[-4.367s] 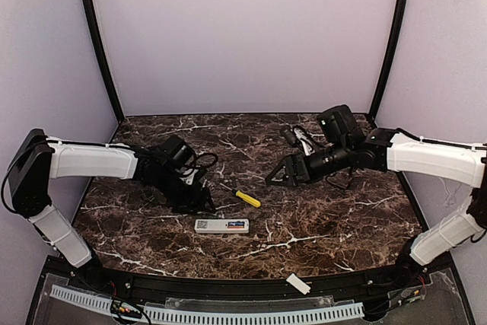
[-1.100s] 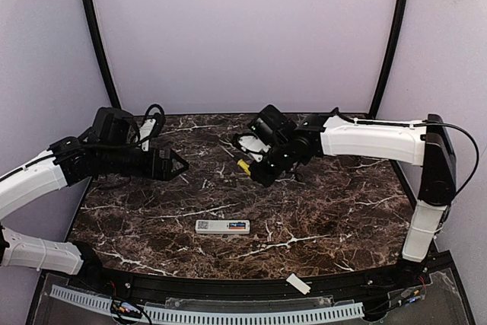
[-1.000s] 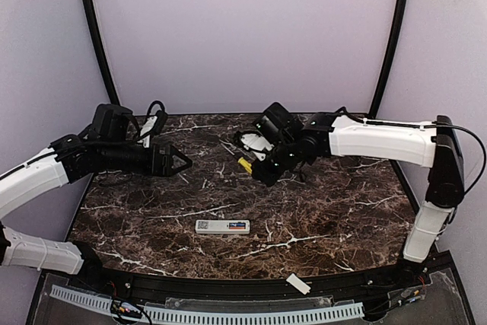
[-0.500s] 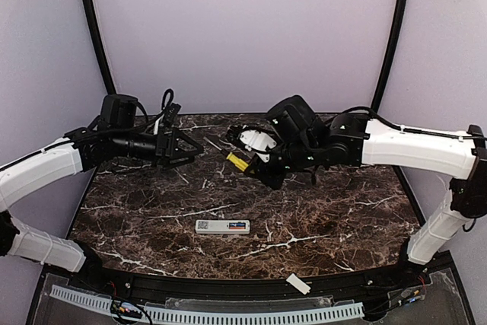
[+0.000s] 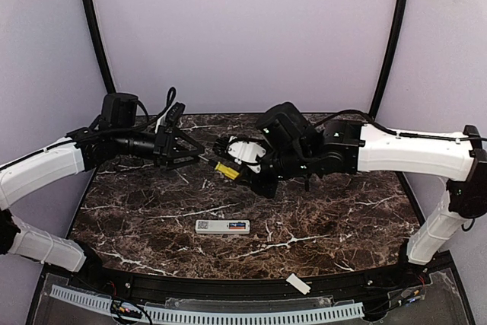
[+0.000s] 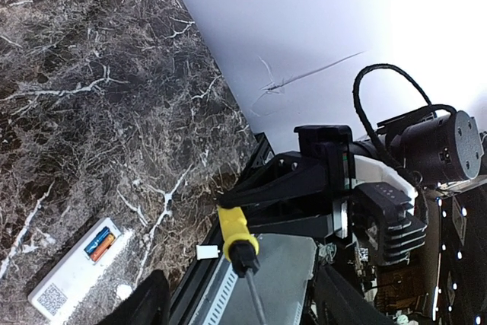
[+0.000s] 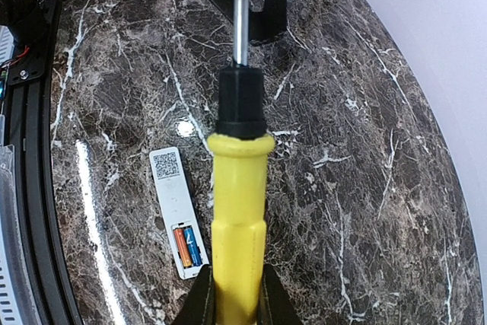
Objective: Unload the batteries from the remote control
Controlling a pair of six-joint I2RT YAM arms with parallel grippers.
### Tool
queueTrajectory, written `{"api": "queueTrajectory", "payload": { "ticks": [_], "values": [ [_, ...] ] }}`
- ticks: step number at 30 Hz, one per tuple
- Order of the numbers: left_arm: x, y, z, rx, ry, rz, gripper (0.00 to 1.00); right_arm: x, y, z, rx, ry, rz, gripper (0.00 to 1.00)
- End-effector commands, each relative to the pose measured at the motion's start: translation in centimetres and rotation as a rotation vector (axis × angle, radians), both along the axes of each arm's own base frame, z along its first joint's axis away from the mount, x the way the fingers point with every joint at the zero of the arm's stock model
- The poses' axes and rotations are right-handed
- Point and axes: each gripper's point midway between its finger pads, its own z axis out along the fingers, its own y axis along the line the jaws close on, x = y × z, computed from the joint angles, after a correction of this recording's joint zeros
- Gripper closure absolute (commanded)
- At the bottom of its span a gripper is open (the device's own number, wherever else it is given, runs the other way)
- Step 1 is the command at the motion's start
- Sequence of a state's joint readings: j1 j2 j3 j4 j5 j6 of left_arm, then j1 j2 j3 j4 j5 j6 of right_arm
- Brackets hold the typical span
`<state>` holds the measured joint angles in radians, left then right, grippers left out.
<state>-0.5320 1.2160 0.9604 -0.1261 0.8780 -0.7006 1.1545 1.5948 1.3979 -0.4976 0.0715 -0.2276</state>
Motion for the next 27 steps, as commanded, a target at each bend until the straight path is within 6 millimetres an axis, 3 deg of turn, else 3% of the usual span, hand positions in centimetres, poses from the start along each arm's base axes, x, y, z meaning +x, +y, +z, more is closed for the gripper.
{"api": "queueTrajectory", "payload": {
  "ticks": [1,7,16,24,27],
  "values": [
    [-0.5,-0.5,0.1,-0.037,0.005,-0.037,0.38,0.0,1.5,1.8,0.044,-0.044,0.018,1.0],
    [-1.7,-1.6,-0.4,-0.029,0.004,-0.088,0.41,-0.4,2.1,1.8,0.039,-0.047,0.031,1.0],
    [-2.1,-2.0,-0.8,-0.003,0.0,-0.102,0.6,-0.6,2.6,1.7,0.029,-0.048,0.038,1.0],
    [-2.3,-1.9,-1.1,0.017,0.003,-0.103,0.67,-0.4,2.7,1.1,0.008,-0.047,0.025,1.0],
    [-2.4,-1.7,-1.2,0.024,0.001,-0.099,0.74,-0.4,2.7,1.1,0.004,-0.047,0.023,1.0]
  ]
}}
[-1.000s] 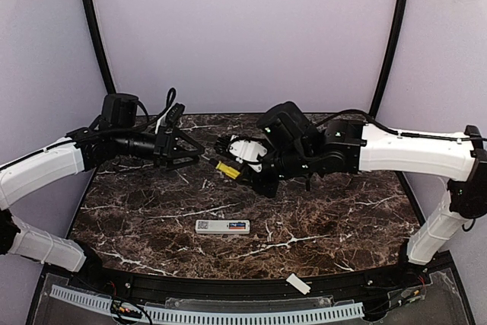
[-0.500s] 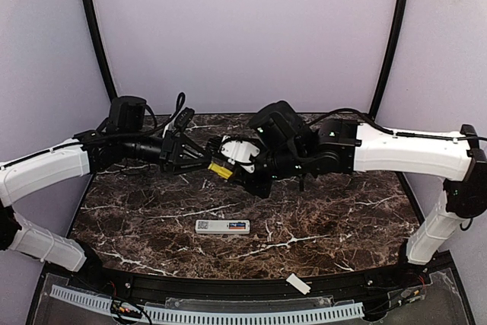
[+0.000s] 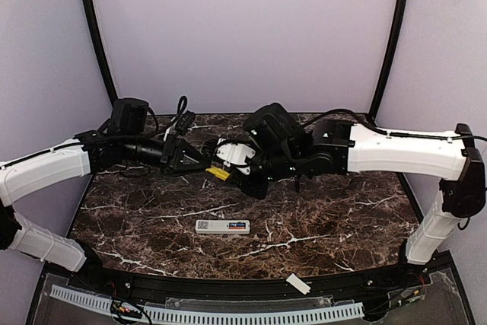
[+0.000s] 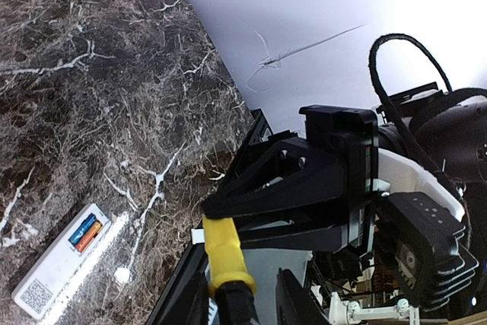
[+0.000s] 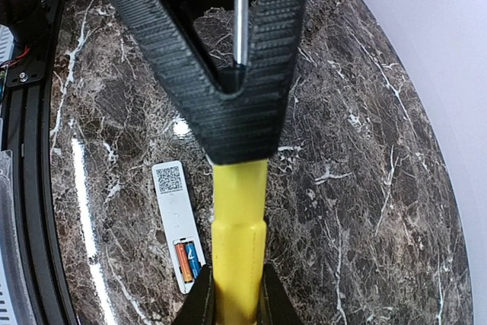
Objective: Unload the batteries from the remote control
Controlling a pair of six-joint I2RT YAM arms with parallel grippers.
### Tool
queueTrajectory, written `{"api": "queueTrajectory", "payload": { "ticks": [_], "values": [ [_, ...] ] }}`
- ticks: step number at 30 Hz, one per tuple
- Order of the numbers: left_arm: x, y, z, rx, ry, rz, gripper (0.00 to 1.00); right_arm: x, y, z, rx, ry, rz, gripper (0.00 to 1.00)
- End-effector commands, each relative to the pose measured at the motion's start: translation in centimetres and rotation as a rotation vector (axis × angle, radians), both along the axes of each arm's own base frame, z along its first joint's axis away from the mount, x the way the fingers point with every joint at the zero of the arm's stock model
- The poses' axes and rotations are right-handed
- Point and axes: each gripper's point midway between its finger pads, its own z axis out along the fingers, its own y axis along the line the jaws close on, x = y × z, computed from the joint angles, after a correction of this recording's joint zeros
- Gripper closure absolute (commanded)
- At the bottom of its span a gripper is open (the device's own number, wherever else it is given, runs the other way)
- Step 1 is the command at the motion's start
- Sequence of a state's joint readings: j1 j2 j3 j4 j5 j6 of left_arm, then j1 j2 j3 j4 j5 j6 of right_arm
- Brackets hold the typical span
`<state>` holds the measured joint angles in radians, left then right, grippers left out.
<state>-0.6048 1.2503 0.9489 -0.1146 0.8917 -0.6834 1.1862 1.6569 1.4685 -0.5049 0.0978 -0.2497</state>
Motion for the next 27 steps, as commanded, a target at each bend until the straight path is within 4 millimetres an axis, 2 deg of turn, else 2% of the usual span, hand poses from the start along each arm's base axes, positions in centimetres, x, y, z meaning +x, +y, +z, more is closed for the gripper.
{"api": "queueTrajectory", "payload": {
  "ticks": [1,3,4,7,9,11,18,21,23,27],
  "values": [
    [-0.5,0.2,0.1,0.01,-0.016,-0.008,0.78,-0.1,0.8,0.9,0.018,-0.015,-0.004,1.0],
    [-0.4,0.3,0.0,0.016,-0.016,-0.002,0.93,-0.1,0.8,1.0,0.02,-0.015,-0.009,1.0],
    [-0.4,0.3,-0.1,0.02,-0.017,0.002,0.96,-0.1,0.8,1.1,0.022,-0.016,-0.014,1.0],
    [-0.3,0.3,-0.2,0.026,-0.017,0.008,0.99,0.1,0.8,1.0,0.021,-0.016,-0.038,1.0],
    [-0.2,0.3,-0.2,0.027,-0.021,0.012,1.0,0.3,0.8,1.2,0.025,-0.011,-0.058,0.9],
    [-0.1,0.3,0.0,0.022,-0.031,0.013,1.0,0.4,0.7,1.5,0.033,-0.006,-0.077,0.62],
    [0.3,0.2,1.2,0.007,-0.069,0.021,1.0,0.2,-0.2,2.0,0.082,0.063,-0.129,0.1],
    [0.5,0.1,1.7,-0.002,-0.083,0.02,1.0,-0.5,-0.6,2.4,0.128,0.145,-0.132,0.04],
    [0.5,0.0,2.1,-0.01,-0.092,0.017,1.0,-0.8,-0.8,3.3,0.197,0.219,-0.139,0.02],
    [0.6,-0.2,2.9,-0.031,-0.108,0.01,1.0,-1.1,-1.0,6.4,0.4,0.397,-0.155,0.01]
  ]
}}
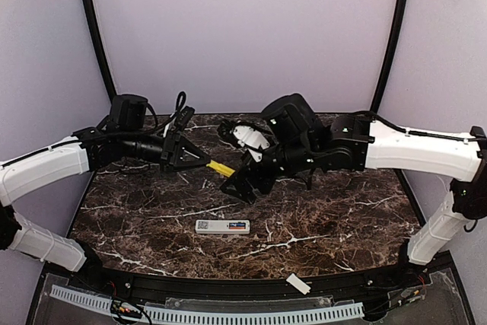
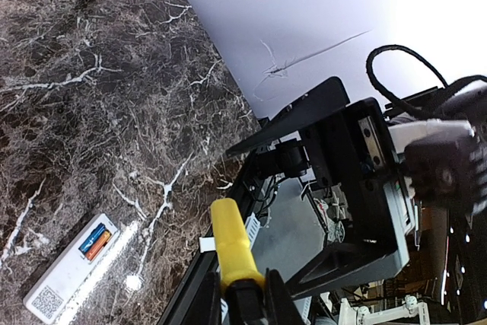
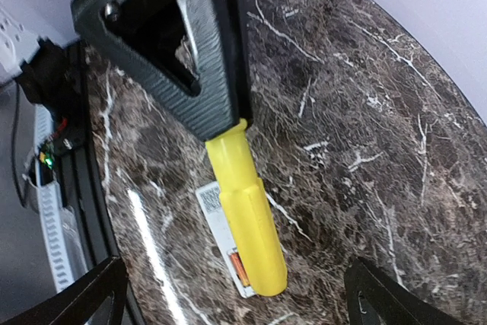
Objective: Unload the batteries from the remote control
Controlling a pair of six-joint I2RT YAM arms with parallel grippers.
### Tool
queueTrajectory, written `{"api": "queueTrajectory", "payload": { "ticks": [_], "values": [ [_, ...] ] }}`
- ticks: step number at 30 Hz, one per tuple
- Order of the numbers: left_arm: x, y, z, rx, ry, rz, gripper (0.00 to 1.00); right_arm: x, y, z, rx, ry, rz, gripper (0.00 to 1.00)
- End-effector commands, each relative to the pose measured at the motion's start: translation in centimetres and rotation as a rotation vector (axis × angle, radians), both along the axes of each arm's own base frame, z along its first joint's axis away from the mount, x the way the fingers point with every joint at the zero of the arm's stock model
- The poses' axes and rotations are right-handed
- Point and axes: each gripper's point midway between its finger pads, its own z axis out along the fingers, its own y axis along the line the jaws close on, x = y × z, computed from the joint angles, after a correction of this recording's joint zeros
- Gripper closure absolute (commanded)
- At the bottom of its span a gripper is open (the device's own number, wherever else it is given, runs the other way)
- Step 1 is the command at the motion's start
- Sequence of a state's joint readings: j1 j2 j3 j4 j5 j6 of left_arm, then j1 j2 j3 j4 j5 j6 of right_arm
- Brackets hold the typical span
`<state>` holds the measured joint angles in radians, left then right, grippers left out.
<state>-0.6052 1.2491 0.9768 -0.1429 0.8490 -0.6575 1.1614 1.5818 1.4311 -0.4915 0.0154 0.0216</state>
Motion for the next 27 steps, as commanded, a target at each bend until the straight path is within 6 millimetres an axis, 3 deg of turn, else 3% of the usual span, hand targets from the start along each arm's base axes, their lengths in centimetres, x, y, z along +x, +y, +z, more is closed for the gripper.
{"api": "queueTrajectory", "payload": {
  "ticks": [1,8,13,27],
  "values": [
    [-0.1,-0.4,2.6,-0.054,-0.074,-0.021,1.0,0.0,-0.4,5.4,0.309,0.204,-0.055,0.01],
    [0.4,-1.3,4.5,-0.141,-0.086,-0.042,1.0,2.1,-3.2,9.3,0.661,0.472,-0.156,0.01],
    [0.7,-1.8,5.7,-0.201,-0.086,-0.049,1.0,1.0,-3.1,10.0,0.851,0.66,-0.043,0.03],
    [1.0,-2.3,6.5,-0.294,-0.036,-0.047,1.0,0.2,-1.5,10.6,0.97,0.758,0.112,0.15]
  ]
}}
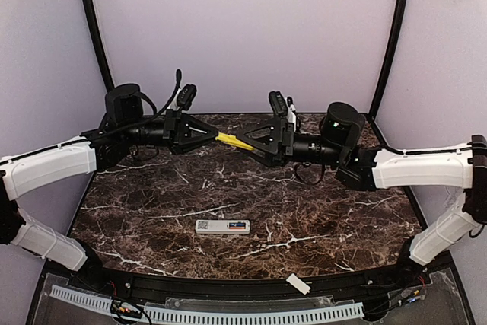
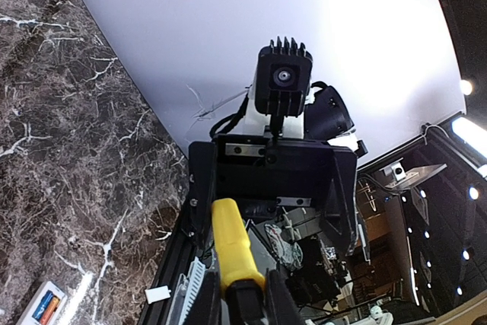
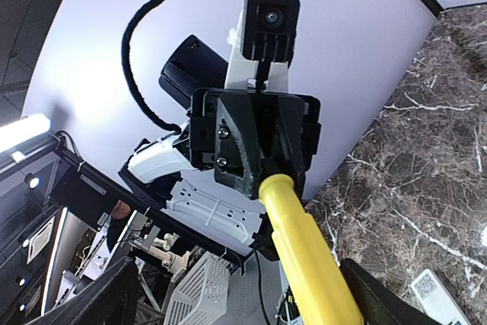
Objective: Unload the batteries from the remote control
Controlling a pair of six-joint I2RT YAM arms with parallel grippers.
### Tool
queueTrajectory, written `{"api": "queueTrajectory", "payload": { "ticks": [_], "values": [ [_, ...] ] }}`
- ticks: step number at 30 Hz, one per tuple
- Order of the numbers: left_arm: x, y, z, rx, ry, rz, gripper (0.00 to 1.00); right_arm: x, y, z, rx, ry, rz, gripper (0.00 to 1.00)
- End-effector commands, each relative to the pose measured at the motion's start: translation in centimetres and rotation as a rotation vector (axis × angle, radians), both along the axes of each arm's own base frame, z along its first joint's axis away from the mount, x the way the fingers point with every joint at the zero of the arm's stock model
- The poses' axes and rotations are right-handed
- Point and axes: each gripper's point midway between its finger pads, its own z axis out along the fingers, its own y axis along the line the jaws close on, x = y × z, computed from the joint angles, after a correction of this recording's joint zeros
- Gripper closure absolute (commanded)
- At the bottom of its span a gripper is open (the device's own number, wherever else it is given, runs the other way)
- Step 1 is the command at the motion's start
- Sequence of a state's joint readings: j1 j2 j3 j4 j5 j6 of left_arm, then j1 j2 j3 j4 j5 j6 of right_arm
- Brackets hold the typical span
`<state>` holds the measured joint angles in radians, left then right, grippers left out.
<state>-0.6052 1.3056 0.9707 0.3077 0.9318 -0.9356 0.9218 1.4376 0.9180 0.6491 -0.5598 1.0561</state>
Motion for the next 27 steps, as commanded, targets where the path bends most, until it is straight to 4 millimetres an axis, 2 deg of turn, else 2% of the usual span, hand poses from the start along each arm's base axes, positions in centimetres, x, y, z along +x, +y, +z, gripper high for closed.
{"api": "queueTrajectory", "payload": {
  "ticks": [1,15,27],
  "values": [
    [-0.5,-0.2,0.7,-0.04,-0.007,-0.023,1.0,-0.6,0.5,2.7,0.109,-0.043,0.061,0.17],
    [-0.9,-0.1,0.2,-0.044,-0.001,-0.02,1.0,0.0,1.8,2.9,0.137,-0.053,0.092,0.42],
    [-0.9,0.0,0.0,-0.037,-0.001,-0.013,1.0,0.1,2.2,2.9,0.139,-0.06,0.098,0.63]
  ]
}}
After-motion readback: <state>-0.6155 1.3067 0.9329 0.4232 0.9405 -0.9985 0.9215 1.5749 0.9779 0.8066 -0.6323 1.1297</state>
